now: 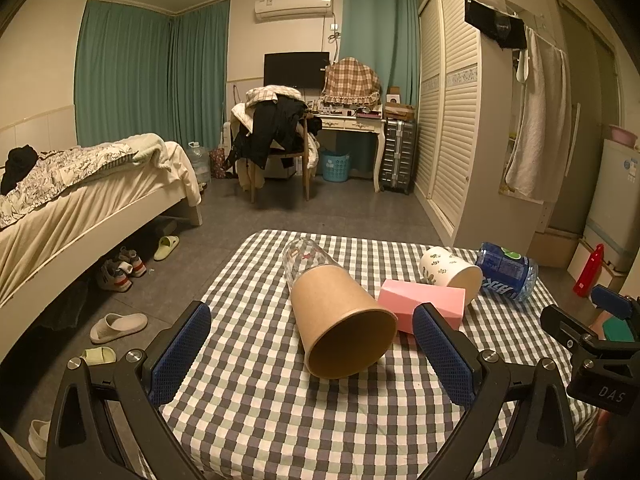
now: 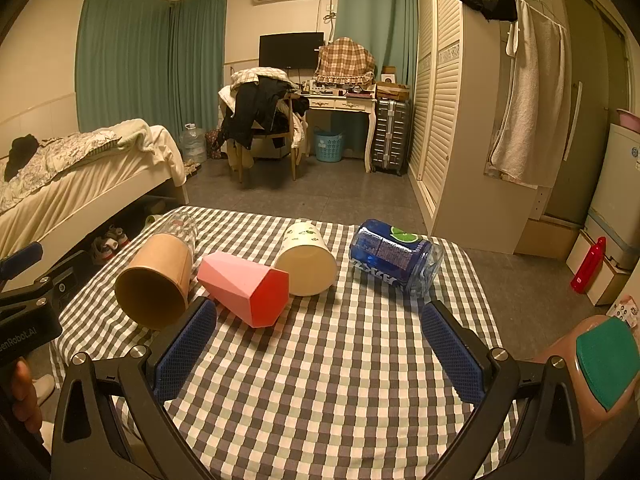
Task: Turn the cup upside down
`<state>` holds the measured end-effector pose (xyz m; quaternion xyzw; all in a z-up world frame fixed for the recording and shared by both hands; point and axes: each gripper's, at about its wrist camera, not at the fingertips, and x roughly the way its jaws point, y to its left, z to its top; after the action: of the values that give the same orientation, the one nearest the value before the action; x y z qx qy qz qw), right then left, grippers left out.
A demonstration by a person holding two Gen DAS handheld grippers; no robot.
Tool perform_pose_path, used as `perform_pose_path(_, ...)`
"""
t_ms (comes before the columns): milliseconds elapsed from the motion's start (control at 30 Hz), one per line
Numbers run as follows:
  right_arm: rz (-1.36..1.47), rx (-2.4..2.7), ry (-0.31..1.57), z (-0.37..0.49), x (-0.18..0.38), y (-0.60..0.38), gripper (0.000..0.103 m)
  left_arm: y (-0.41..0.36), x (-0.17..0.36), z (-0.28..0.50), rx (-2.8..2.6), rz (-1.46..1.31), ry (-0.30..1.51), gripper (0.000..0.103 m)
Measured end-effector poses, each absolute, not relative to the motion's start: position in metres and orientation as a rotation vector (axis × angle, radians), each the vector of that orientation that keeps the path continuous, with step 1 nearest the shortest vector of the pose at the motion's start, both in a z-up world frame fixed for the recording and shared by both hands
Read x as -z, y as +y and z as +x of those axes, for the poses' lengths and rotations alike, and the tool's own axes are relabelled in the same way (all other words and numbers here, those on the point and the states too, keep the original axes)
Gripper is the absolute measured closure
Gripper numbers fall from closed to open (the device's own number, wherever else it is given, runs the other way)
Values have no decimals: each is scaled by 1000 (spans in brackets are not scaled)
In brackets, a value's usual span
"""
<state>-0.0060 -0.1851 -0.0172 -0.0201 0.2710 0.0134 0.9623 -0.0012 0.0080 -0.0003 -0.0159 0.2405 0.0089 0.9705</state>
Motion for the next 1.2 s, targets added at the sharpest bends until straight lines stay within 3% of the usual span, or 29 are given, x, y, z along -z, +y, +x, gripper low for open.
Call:
perform_pose_path(900,-43,-34,559,-5,19,-185,0,36,7,-4,-25,-51,491,0)
perform_pose_path(1200,-88,-129,580,17,-2,-150,0,77,-25,21,-88,-58,497,0)
